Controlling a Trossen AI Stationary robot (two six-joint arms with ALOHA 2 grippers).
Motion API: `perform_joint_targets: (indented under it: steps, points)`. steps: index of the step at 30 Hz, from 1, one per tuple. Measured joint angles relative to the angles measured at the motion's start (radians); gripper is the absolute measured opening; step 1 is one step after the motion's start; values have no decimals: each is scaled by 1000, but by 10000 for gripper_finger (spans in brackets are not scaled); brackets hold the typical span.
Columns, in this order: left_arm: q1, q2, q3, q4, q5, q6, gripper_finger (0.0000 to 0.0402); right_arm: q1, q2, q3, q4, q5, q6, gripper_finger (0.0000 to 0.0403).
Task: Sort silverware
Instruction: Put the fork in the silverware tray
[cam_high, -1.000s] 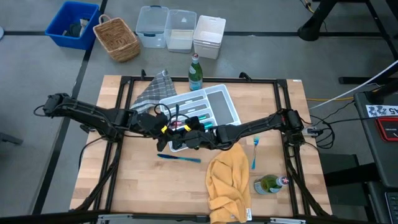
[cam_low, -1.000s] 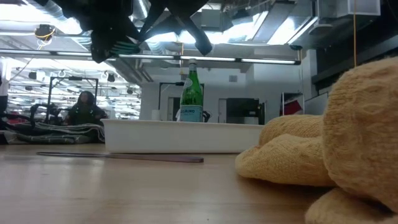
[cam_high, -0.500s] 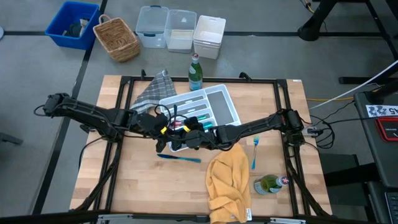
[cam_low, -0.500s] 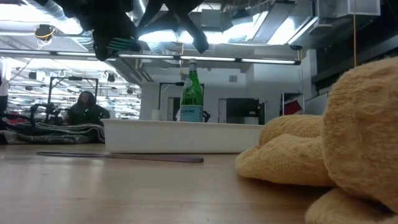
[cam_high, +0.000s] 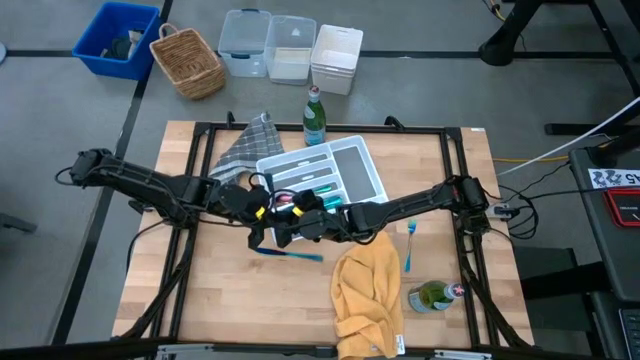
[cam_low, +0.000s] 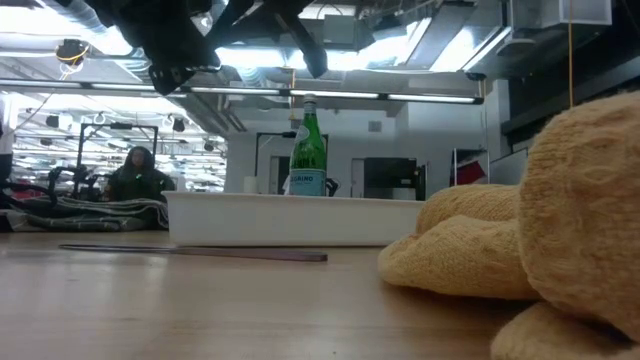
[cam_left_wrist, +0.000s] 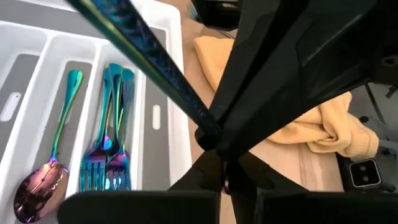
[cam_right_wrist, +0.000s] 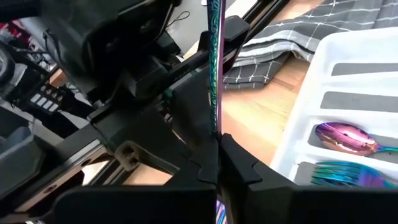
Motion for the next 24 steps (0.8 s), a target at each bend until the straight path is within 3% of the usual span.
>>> perform_joint_targets:
  steps: [9,13,19,24]
  points:
    - [0,0,0,1,0,-26,2,-1,0,0,-10,-12,-18,5]
    - [0,1,0,-1,-1,-27,1,-2,0,0,-17,-30,-14,32]
    - [0,1,0,-8,3,-34,0,-25,-7,1,-46,-144,-13,97]
    - [2,1,0,-30,-5,-36,0,-62,-54,2,-191,-284,-14,111]
